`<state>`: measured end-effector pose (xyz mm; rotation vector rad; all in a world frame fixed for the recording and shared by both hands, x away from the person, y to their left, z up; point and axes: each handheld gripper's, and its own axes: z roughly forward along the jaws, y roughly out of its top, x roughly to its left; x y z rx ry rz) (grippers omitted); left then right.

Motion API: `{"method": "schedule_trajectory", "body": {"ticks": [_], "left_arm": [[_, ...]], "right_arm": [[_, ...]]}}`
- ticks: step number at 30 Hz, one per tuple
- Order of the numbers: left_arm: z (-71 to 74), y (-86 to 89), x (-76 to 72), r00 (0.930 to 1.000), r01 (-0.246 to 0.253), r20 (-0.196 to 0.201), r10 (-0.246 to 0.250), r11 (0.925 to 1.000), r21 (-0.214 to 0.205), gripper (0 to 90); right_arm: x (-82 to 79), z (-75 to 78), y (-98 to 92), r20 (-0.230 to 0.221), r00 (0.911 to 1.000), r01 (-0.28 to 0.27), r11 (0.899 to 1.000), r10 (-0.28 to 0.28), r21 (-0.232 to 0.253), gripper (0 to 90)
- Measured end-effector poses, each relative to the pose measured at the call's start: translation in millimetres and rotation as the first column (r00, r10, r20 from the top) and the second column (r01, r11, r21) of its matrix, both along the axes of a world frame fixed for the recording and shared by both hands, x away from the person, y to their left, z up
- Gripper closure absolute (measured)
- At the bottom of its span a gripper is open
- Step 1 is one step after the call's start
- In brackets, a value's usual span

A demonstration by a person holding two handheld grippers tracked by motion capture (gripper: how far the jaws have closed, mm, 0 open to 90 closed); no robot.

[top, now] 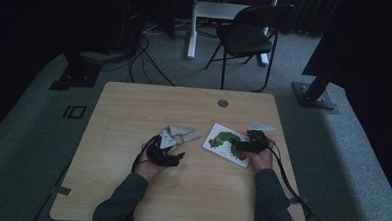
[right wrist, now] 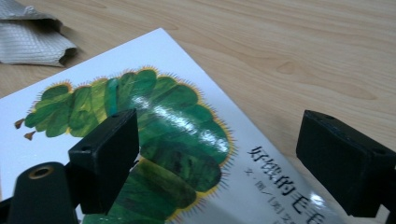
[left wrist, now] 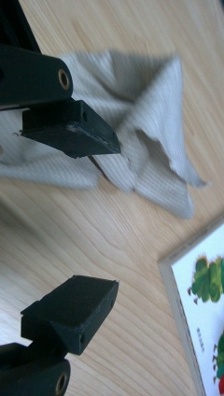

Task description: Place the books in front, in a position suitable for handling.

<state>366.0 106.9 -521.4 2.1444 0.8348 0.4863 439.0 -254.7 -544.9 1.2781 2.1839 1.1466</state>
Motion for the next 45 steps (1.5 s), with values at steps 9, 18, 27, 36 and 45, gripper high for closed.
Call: {"method": "schedule_trajectory", "body": {"ticks": [9,18,27,36,45], "left_arm": [[-6.1,-26.9,15.2,0.9983,0.056,-0.018,-0.055,0.9984,0.008,29.2],[-11.8,-53.5,26.4,0.9916,0.125,-0.037,-0.124,0.9917,0.027,29.2],[-22.0,-77.8,34.6,0.9833,0.165,-0.084,-0.162,0.9858,0.032,29.3],[-25.0,-81.5,33.5,0.9791,0.174,-0.109,-0.171,0.9847,0.012,33.5],[-24.5,-80.1,32.8,0.9795,0.174,-0.108,-0.169,0.9843,0.032,35.6]], "right_arm": [[-0.6,-4.6,5.5,-0.006,0.9999,-0.011,1.0,0.011,-0.007,12.9],[-0.8,-5.3,5.9,-0.006,0.9997,-0.022,1.0,0.022,-0.001,12.8],[-1.6,-5.5,7.8,-0.009,0.9991,-0.042,0.999,0.042,0.01,12.9],[-6.0,-5.5,8.9,-0.013,0.9981,-0.06,0.998,0.06,0.024,13.0],[-10.4,-5.7,9.7,-0.016,0.9966,-0.081,0.996,0.081,0.028,13.0]]}}
